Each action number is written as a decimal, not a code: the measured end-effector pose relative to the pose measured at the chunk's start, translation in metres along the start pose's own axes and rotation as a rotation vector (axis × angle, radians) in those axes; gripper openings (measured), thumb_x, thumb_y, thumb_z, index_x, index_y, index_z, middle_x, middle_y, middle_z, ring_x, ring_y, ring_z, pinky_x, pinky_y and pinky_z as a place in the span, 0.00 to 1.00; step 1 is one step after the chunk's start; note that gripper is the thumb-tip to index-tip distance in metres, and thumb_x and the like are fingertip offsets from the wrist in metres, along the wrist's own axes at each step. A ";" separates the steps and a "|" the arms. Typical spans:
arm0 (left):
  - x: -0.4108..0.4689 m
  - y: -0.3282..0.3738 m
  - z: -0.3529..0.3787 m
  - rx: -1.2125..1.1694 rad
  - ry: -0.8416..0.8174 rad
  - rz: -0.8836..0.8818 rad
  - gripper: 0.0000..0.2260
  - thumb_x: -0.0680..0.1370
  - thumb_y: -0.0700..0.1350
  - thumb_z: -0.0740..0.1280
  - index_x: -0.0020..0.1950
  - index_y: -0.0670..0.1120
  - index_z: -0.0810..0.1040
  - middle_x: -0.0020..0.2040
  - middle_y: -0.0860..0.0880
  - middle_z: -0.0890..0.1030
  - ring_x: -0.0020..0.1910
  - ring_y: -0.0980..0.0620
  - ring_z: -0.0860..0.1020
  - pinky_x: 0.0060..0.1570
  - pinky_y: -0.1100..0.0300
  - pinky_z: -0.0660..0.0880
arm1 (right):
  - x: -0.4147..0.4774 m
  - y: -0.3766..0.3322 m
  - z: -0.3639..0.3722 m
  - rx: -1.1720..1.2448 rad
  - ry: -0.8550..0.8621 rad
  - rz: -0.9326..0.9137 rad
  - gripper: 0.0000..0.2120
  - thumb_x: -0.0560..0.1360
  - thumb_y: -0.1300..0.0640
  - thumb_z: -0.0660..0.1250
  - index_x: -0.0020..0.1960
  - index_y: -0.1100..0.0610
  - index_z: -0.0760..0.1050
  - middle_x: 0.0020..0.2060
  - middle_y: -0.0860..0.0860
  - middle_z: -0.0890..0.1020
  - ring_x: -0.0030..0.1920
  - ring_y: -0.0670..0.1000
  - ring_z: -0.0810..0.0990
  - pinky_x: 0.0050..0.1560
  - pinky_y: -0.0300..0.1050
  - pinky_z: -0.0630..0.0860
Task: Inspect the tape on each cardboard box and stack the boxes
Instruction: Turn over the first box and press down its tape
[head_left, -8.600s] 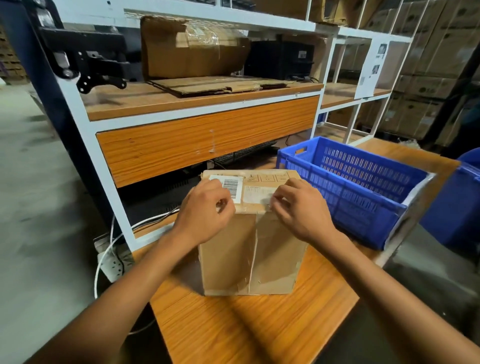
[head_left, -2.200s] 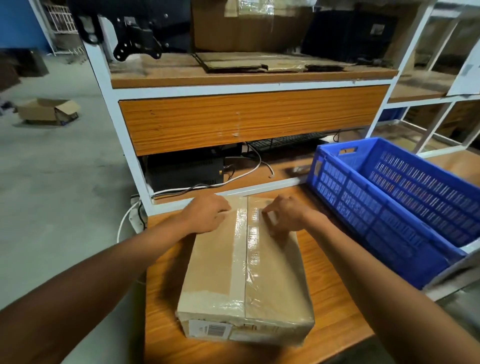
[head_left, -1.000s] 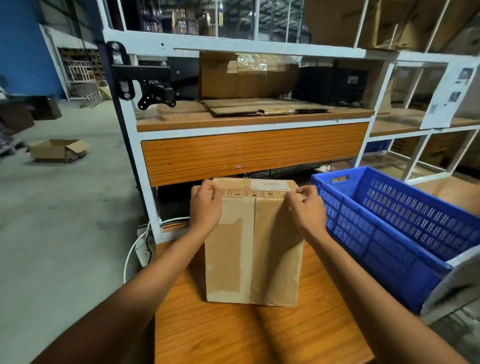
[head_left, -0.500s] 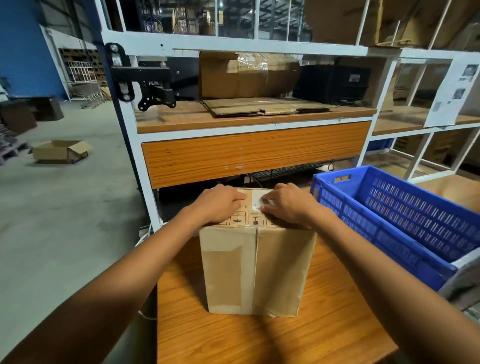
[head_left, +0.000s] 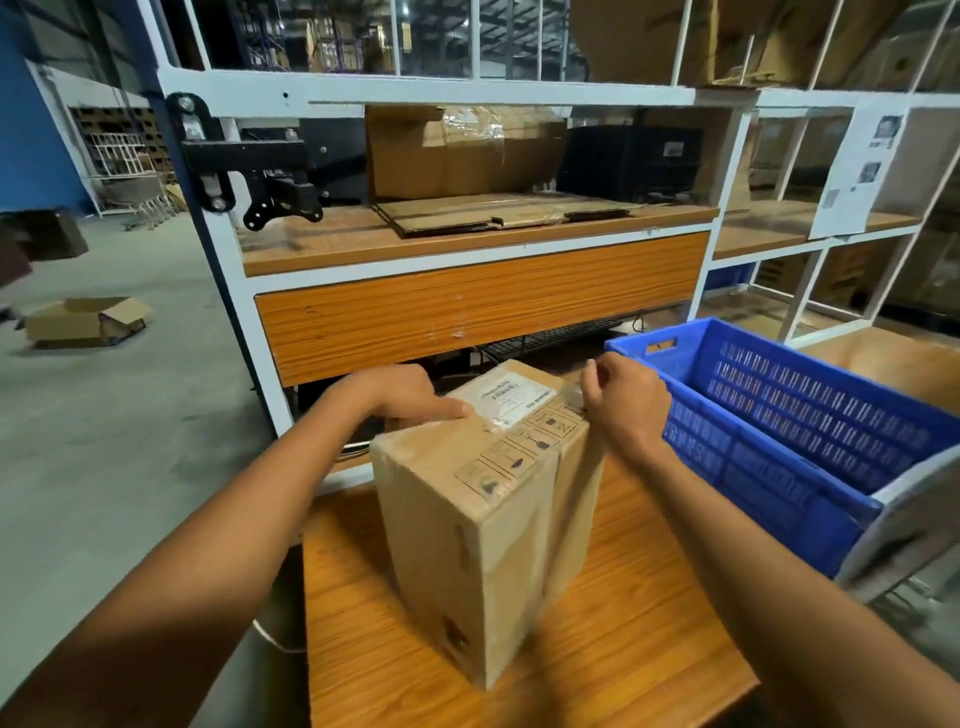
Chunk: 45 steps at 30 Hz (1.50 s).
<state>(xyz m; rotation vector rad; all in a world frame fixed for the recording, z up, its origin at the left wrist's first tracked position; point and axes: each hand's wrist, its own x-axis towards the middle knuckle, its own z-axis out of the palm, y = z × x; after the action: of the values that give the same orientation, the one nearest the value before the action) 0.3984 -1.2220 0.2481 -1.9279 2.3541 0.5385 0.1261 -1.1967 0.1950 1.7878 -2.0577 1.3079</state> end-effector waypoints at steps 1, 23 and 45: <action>0.001 -0.002 0.001 -0.230 -0.098 -0.004 0.35 0.70 0.77 0.59 0.45 0.45 0.82 0.41 0.50 0.83 0.39 0.51 0.81 0.45 0.54 0.80 | 0.003 0.004 0.000 -0.004 -0.023 0.123 0.17 0.80 0.46 0.62 0.39 0.56 0.77 0.34 0.51 0.79 0.39 0.55 0.79 0.37 0.47 0.72; -0.011 0.046 0.044 -1.565 0.113 -0.017 0.22 0.81 0.62 0.60 0.54 0.43 0.78 0.40 0.44 0.85 0.38 0.45 0.85 0.38 0.53 0.81 | -0.009 -0.014 -0.004 1.119 -0.526 0.646 0.18 0.80 0.44 0.64 0.43 0.57 0.79 0.41 0.57 0.85 0.39 0.57 0.84 0.43 0.51 0.80; -0.064 0.044 0.133 0.065 0.075 0.257 0.25 0.85 0.57 0.48 0.82 0.54 0.48 0.82 0.58 0.48 0.80 0.56 0.41 0.79 0.44 0.46 | -0.099 -0.011 -0.019 -0.300 -0.980 -0.396 0.47 0.69 0.21 0.40 0.82 0.45 0.47 0.82 0.48 0.47 0.81 0.52 0.41 0.79 0.63 0.50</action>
<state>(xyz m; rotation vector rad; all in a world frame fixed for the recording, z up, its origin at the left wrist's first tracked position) 0.3467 -1.1154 0.1502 -1.6580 2.6497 0.4023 0.1568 -1.1096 0.1542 2.7689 -1.8729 -0.0497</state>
